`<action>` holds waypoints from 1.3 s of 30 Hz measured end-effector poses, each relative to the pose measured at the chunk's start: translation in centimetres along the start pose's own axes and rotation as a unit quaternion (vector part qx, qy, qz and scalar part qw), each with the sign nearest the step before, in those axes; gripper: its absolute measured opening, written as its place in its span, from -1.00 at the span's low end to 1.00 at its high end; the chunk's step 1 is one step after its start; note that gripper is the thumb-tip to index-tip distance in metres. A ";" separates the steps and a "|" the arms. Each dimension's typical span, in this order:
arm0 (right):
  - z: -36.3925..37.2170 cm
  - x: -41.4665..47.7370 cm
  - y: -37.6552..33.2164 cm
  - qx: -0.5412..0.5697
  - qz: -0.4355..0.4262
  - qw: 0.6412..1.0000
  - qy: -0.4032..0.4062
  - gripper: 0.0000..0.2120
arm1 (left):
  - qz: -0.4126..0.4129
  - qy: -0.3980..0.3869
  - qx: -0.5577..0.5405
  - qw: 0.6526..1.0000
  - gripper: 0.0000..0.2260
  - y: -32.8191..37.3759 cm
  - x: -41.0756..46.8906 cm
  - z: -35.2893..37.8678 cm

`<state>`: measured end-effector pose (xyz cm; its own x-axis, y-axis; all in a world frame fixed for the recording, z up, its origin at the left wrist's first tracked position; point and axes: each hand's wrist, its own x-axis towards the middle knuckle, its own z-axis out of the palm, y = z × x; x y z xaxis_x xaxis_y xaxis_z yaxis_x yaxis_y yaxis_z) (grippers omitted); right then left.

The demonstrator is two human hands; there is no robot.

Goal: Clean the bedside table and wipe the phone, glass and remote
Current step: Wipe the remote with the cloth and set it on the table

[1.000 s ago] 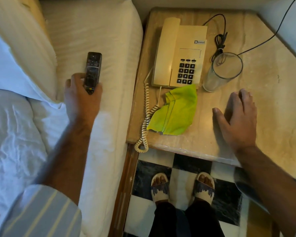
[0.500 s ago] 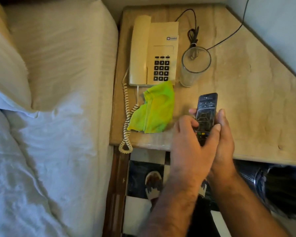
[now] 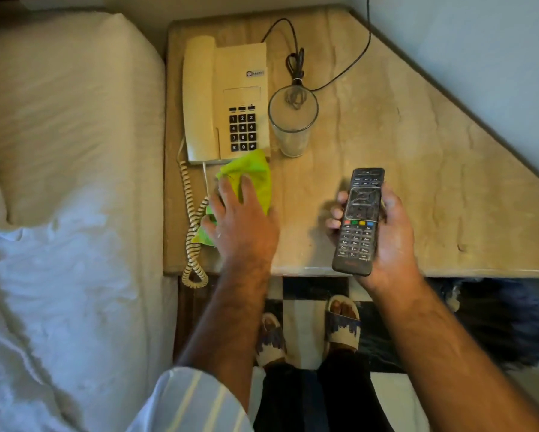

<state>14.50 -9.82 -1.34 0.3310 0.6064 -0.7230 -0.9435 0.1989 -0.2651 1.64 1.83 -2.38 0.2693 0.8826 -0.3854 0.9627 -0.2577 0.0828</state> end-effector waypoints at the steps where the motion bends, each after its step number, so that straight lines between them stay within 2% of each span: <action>1: -0.3 -0.2 -0.1 -0.004 0.012 1.000 -0.003 -0.62 | 0.006 -0.003 0.007 1.000 -0.37 -0.4 0.3 0.5; 3: -0.6 -0.5 -0.2 -0.018 0.016 1.000 0.002 -0.63 | 0.018 0.013 -0.023 0.999 -0.42 -1.2 0.7 0.7; 6: -0.7 -0.9 0.0 -0.047 0.012 0.999 0.019 -0.62 | 0.054 0.019 -0.142 0.988 -0.51 -1.9 0.2 0.2; 9: -0.9 -1.8 1.6 -0.176 -0.004 0.984 0.034 -0.64 | 0.105 0.020 -0.265 0.958 -0.59 -0.1 -2.7 -0.5; 12: -0.5 -3.1 4.4 -0.267 -0.013 0.963 -0.027 -0.62 | 0.105 -0.010 -0.337 0.936 -0.59 3.1 -3.8 -0.8; 14: -0.2 -3.5 5.4 -0.248 -0.019 0.968 -0.027 -0.62 | 0.097 -0.050 -0.323 0.940 -0.59 4.7 -3.6 -1.0; 16: 0.2 -3.2 4.9 -0.201 -0.025 0.979 0.005 -0.61 | 0.106 -0.074 -0.311 0.941 -0.64 5.0 -4.4 -1.0; 20: 1.0 -1.2 2.1 -0.131 -0.008 0.988 0.078 -0.52 | 0.135 -0.114 -0.397 0.901 -0.69 3.0 -10.1 -1.0; 22: 1.3 -0.4 1.4 -0.132 -0.004 0.986 0.097 -0.53 | 0.147 -0.110 -0.413 0.892 -0.68 1.9 -12.2 -0.9; 25: 1.1 -0.8 2.1 -0.139 0.010 0.984 0.109 -0.45 | 0.150 -0.082 -0.387 0.906 -0.66 1.6 -12.5 -0.6; 27: 0.8 -1.7 2.9 -0.144 0.003 0.984 0.102 -0.44 | 0.146 -0.066 -0.374 0.914 -0.65 2.5 -10.9 -0.7; 30: 0.4 -3.0 4.8 -0.183 -0.041 0.980 0.068 -0.60 | 0.114 -0.059 -0.378 0.917 -0.66 4.3 -6.6 -0.6; 34: 0.3 -3.4 6.4 -0.200 -0.062 0.975 0.068 -0.51 | 0.072 -0.093 -0.365 0.923 -0.68 6.4 -1.7 -0.4; 39: 0.3 -1.7 4.3 -0.229 -0.109 0.964 0.082 -0.63 | 0.082 -0.134 -0.430 0.889 -0.78 5.4 -5.0 -0.6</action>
<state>9.93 -9.72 -1.03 0.5537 0.4509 -0.7001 -0.7574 -0.0767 -0.6484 5.53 -3.75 0.54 0.5036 0.7056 -0.4985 0.6057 0.1230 0.7861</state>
